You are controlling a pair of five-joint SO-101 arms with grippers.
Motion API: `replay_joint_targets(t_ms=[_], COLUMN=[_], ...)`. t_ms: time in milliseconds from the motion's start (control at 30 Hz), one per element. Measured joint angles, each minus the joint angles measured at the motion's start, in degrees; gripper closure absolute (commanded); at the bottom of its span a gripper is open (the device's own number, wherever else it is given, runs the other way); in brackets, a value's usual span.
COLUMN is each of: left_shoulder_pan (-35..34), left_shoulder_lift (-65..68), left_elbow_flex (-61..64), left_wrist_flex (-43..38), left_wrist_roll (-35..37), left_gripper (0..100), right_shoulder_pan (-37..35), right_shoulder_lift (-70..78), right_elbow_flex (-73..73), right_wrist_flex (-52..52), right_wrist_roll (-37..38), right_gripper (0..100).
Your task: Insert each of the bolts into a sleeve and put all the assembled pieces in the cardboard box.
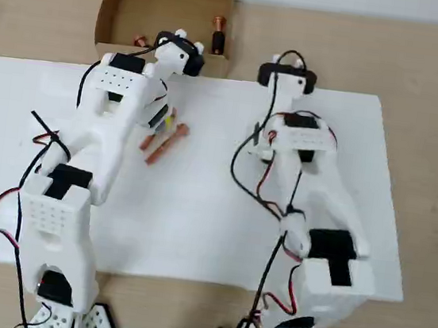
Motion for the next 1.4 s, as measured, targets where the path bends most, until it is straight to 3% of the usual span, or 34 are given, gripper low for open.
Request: replay_joint_targets(t_ms=[333,667,1067,1300,1400], left_shoulder_pan=[0.00,0.00,0.00,0.00,0.00], left_shoulder_lift=[0.00,0.00,0.00,0.00,0.00], left_elbow_flex=[0.00,0.00,0.00,0.00,0.00], left_wrist_flex=[0.00,0.00,0.00,0.00,0.00], left_wrist_roll=[-1.05,-1.05,-1.05,-1.05,-1.05], left_gripper=[84,84,84,84,91], right_shoulder_pan=[0.00,0.97,0.97,0.97,0.97], right_shoulder_lift=[0.44,0.70,0.70,0.53,-2.37], right_elbow_flex=[-0.79,-1.23,-1.58,-4.92,-5.36], right_wrist_flex=[0.00,-0.09,0.97,7.47,9.58], right_wrist_roll=[0.00,2.20,2.73,2.73,2.73], right_gripper=[75.3,98.4,98.7,98.7,98.7])
